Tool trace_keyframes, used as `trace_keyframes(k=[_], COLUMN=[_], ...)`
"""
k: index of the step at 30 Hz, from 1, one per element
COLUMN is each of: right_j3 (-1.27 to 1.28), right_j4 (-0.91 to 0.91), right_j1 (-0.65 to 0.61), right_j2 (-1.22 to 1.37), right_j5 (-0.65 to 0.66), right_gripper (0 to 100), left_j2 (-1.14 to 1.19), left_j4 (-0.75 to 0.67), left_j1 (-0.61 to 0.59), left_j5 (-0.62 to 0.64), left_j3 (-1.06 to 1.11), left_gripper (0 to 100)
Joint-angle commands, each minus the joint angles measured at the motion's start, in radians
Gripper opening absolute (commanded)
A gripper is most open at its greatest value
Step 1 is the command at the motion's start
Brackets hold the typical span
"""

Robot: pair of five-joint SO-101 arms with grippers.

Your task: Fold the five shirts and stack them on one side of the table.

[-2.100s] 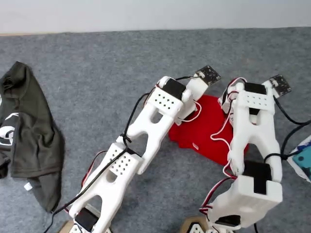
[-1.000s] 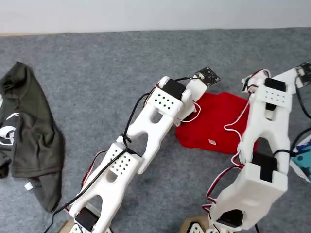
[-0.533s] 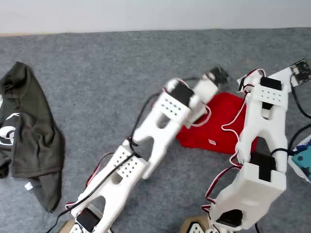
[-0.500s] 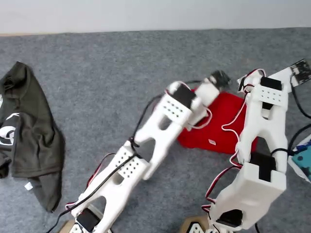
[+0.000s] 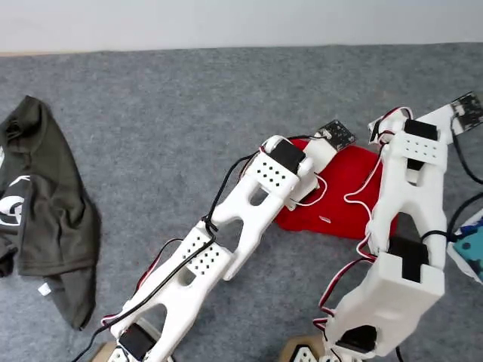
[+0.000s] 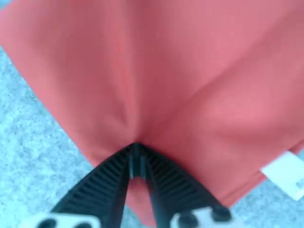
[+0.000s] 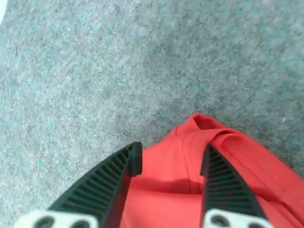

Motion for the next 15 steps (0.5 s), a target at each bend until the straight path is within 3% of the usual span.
trace_keyframes(k=[1,10,15], right_j3=[-0.023,-0.026,-0.025], right_j4=[-0.004,-0.124,-0.004], right_j1=[-0.008,0.024,0.022], right_j2=[-0.03,-0.031,-0.062], right_j5=[0.006,0.009,0.009], right_gripper=[20.9,20.9,20.9], left_j2=[-0.012,-0.008,-0.008], left_j4=[0.028,0.028,0.028], left_j1=[-0.002,0.005,0.011], left_j5=[0.011,0.011,0.008], left_j3=[-0.007,-0.007,-0.007], left_gripper=[0,0,0])
